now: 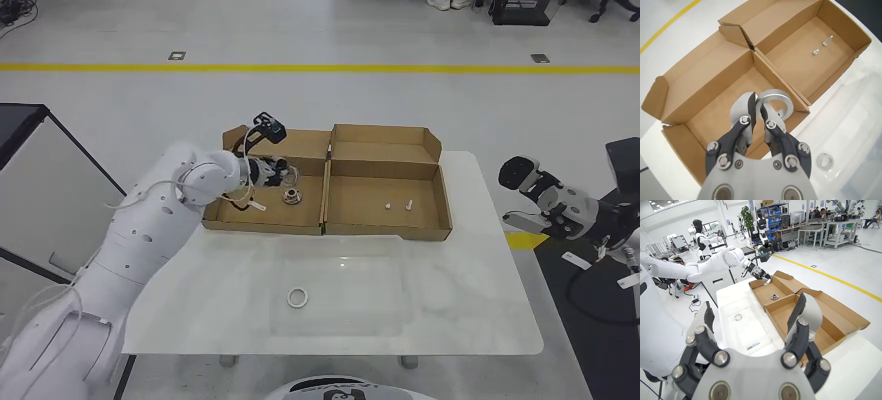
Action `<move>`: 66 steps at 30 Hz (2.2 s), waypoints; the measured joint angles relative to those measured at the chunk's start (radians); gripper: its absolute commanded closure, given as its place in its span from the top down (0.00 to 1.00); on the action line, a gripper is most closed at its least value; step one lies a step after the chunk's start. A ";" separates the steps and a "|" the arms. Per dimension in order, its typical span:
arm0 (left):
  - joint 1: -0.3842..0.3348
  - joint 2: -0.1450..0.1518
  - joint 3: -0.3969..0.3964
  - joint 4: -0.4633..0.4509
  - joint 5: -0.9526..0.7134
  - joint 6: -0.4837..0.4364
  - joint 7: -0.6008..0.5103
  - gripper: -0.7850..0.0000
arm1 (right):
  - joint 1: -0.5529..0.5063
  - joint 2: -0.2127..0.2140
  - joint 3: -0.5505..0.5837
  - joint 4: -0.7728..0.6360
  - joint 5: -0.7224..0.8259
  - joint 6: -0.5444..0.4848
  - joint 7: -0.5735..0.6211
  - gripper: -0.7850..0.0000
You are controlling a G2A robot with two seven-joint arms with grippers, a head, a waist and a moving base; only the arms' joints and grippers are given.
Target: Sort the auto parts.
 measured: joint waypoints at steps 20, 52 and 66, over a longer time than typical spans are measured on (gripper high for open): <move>-0.017 -0.031 0.097 0.156 0.161 -0.050 -0.002 0.00 | 0.000 0.000 0.000 0.000 0.000 0.000 0.000 1.00; -0.034 -0.079 0.141 0.356 0.233 -0.100 0.087 0.28 | 0.000 0.000 0.000 0.000 0.000 0.000 0.000 1.00; -0.011 -0.065 0.060 0.298 0.159 -0.126 0.103 1.00 | 0.000 0.000 0.000 0.000 0.000 0.000 0.000 1.00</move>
